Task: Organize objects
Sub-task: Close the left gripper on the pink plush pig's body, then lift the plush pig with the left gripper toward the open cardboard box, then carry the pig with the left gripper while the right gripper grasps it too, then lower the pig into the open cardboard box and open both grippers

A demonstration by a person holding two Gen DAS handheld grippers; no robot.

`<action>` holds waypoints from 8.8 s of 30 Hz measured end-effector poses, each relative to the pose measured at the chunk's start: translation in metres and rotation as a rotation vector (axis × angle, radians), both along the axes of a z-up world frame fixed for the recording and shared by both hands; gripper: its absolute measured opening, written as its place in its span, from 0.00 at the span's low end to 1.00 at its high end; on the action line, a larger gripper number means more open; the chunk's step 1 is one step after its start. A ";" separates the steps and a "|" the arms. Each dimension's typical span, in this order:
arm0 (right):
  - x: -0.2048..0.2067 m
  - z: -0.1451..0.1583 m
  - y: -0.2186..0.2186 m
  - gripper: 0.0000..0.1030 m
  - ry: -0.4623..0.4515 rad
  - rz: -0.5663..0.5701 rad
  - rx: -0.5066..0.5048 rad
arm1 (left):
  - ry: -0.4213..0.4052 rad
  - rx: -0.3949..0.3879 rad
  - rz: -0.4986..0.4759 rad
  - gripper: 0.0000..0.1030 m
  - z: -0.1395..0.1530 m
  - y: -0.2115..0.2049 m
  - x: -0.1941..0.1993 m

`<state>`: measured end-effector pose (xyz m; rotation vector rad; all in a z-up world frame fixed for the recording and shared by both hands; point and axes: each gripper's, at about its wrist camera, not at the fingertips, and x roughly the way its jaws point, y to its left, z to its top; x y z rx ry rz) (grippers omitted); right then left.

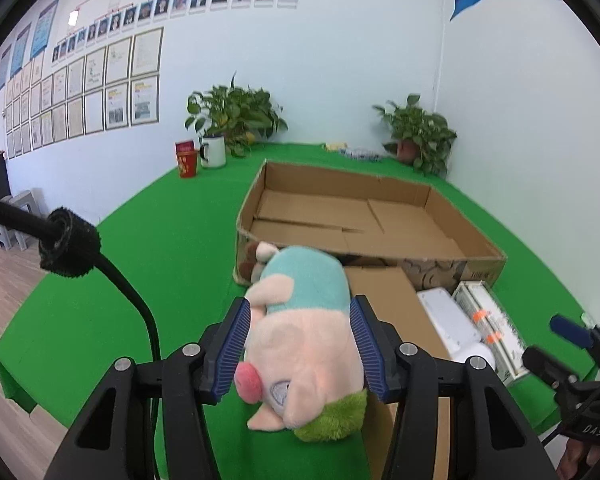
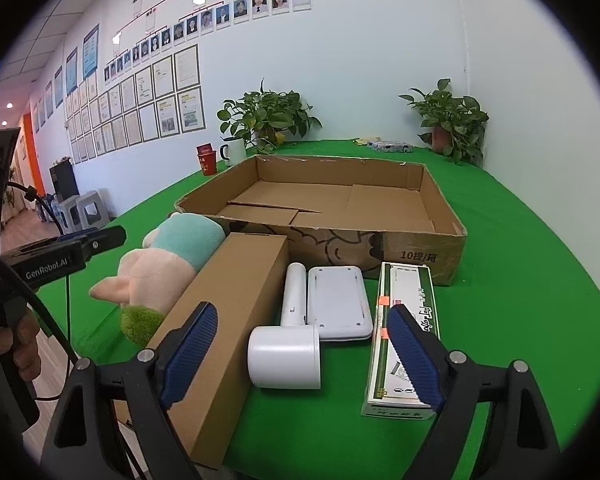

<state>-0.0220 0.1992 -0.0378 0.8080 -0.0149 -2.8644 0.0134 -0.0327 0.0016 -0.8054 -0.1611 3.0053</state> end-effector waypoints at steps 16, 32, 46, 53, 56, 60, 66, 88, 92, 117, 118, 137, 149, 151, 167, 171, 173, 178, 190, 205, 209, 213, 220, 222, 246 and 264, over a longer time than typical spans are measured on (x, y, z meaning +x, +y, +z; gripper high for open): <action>-0.007 -0.003 -0.004 0.84 -0.005 -0.032 0.077 | 0.003 -0.055 0.023 1.00 0.005 0.009 0.002; -0.009 -0.007 -0.015 0.84 -0.005 -0.026 0.131 | -0.040 -0.044 0.016 1.00 -0.004 0.001 -0.006; -0.009 -0.008 -0.017 0.84 -0.030 -0.019 0.133 | -0.032 -0.095 0.042 0.94 -0.003 0.002 -0.008; -0.005 -0.003 -0.012 0.53 -0.005 0.031 0.067 | -0.061 -0.117 0.027 0.66 -0.008 0.005 -0.012; -0.007 -0.003 -0.014 0.42 -0.008 0.039 0.072 | -0.092 -0.108 -0.006 0.13 -0.013 0.004 -0.015; -0.009 -0.004 -0.018 0.85 -0.026 0.047 0.084 | -0.079 -0.088 -0.017 0.18 -0.014 0.005 -0.013; -0.016 -0.005 -0.011 0.90 -0.054 0.036 0.015 | -0.060 -0.021 0.007 0.94 -0.014 -0.008 -0.013; -0.019 0.035 -0.051 0.99 -0.003 0.299 -0.093 | -0.061 0.110 -0.057 0.96 -0.002 -0.044 -0.030; -0.014 0.041 -0.066 0.99 0.004 0.372 -0.068 | -0.111 0.144 -0.081 0.95 -0.017 -0.047 -0.041; -0.064 0.018 -0.084 0.99 -0.187 0.257 -0.069 | -0.388 0.159 -0.260 0.68 -0.082 -0.037 -0.072; -0.067 0.019 -0.086 0.99 -0.194 0.260 -0.078 | -0.388 0.162 -0.263 0.68 -0.079 -0.039 -0.069; -0.101 -0.009 -0.169 0.99 -0.412 0.374 -0.087 | -0.355 0.192 -0.244 0.68 -0.075 -0.099 0.005; -0.086 -0.020 -0.188 0.89 -0.477 0.421 -0.067 | -0.334 0.161 -0.256 0.69 -0.078 -0.086 0.013; -0.082 -0.019 -0.190 0.85 -0.455 0.425 -0.038 | -0.330 0.152 -0.257 0.68 -0.078 -0.086 0.009; -0.085 0.025 -0.154 0.61 -0.259 0.467 -0.122 | -0.219 -0.003 -0.216 0.66 -0.017 -0.042 -0.008; -0.098 0.057 -0.134 0.60 -0.166 0.451 -0.133 | -0.152 -0.044 -0.228 0.66 0.015 -0.016 -0.027; -0.101 0.069 -0.129 0.60 -0.127 0.440 -0.138 | -0.116 -0.059 -0.239 0.66 0.031 -0.003 -0.037; -0.111 0.100 -0.099 0.58 -0.014 0.392 -0.140 | -0.035 -0.071 -0.272 0.66 0.064 0.028 -0.061; -0.139 0.126 -0.077 0.57 0.069 0.315 -0.147 | 0.008 -0.122 -0.358 0.66 0.102 0.066 -0.107; -0.183 0.110 -0.086 0.57 0.023 0.308 -0.140 | -0.042 -0.092 -0.354 0.67 0.090 0.050 -0.179; -0.202 0.097 -0.088 0.57 -0.009 0.314 -0.155 | -0.084 -0.084 -0.342 0.67 0.076 0.025 -0.207; -0.224 0.084 -0.091 0.56 -0.059 0.317 -0.201 | -0.142 -0.104 -0.302 0.67 0.059 0.018 -0.245; -0.254 0.056 -0.093 0.54 -0.155 0.335 -0.250 | -0.250 -0.089 -0.276 0.67 0.014 0.005 -0.264; -0.260 0.046 -0.096 0.54 -0.190 0.348 -0.252 | -0.288 -0.065 -0.269 0.67 -0.006 -0.007 -0.278; -0.304 -0.027 -0.093 0.56 -0.408 0.363 -0.350 | -0.409 -0.087 -0.209 0.71 -0.083 -0.035 -0.304; -0.291 -0.005 -0.070 0.80 -0.443 0.287 -0.415 | -0.413 0.044 -0.121 0.50 -0.080 -0.072 -0.277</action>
